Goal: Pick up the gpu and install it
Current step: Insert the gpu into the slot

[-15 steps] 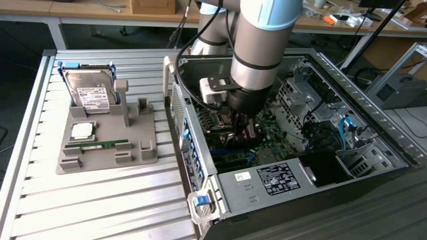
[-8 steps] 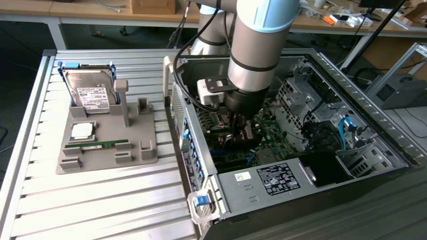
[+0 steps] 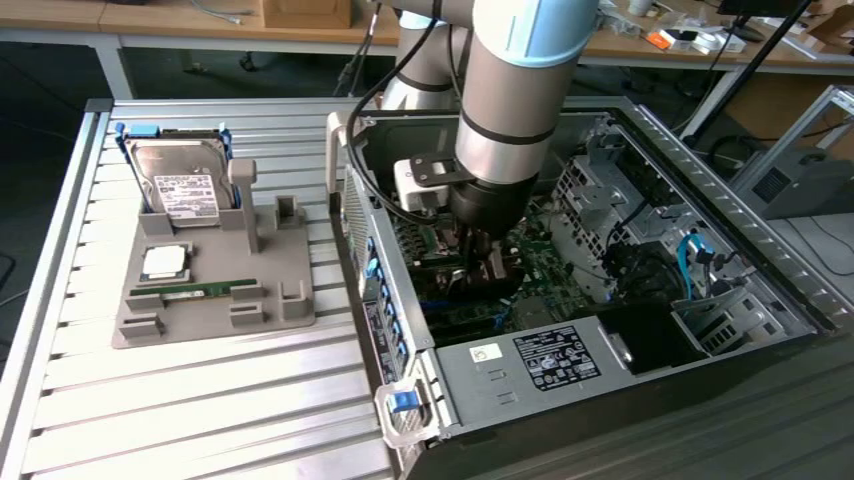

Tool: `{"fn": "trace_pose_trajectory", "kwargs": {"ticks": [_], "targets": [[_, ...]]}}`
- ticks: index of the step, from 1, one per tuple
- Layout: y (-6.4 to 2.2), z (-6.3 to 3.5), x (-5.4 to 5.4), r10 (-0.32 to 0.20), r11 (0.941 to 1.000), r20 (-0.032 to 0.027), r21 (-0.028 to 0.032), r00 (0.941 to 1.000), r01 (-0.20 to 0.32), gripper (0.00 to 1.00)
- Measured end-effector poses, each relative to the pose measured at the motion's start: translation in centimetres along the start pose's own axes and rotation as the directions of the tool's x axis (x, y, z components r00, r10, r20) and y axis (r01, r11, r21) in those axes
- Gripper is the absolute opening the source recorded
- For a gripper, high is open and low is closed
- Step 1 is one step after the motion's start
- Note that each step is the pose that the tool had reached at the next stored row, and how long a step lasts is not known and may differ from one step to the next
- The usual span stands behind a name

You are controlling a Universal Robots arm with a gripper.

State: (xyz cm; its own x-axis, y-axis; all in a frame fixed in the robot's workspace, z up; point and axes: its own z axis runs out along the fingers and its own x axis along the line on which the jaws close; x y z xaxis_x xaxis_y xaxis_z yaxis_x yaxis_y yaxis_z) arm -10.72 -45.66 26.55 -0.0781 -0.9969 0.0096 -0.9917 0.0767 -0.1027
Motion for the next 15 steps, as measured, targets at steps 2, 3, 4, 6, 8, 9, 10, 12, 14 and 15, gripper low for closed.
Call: {"fn": "trace_pose_trajectory", "kwargs": {"ticks": [2,3,4,6,8,9,10,12,14,15], "targets": [[0.01,0.12,0.0,0.0,1.0,-0.0008,0.0001,1.0,0.0,0.27],[0.01,0.16,0.0,0.0,1.0,-0.002,0.0002,1.0,0.0,0.27],[0.02,0.21,0.0,0.0,1.0,-0.0033,0.0002,1.0,0.0,0.27],[0.03,0.35,0.0,-0.001,1.0,-0.0055,0.0004,1.0,0.001,0.27],[0.05,0.52,-0.01,-0.001,1.0,-0.0059,0.0004,1.0,0.001,0.27],[0.06,0.55,0.0,-0.001,1.0,-0.006,0.0004,1.0,0.001,0.27],[0.06,0.55,0.0,-0.001,1.0,-0.0063,0.0003,1.0,0.001,0.27],[0.06,0.58,-0.01,-0.001,1.0,-0.0059,0.0004,1.0,0.001,0.27],[0.06,0.58,-0.01,-0.001,1.0,-0.0059,0.0005,1.0,0.001,0.27],[0.1,0.58,-0.01,-0.001,1.0,-0.0059,0.0006,1.0,0.001,0.27]]}}
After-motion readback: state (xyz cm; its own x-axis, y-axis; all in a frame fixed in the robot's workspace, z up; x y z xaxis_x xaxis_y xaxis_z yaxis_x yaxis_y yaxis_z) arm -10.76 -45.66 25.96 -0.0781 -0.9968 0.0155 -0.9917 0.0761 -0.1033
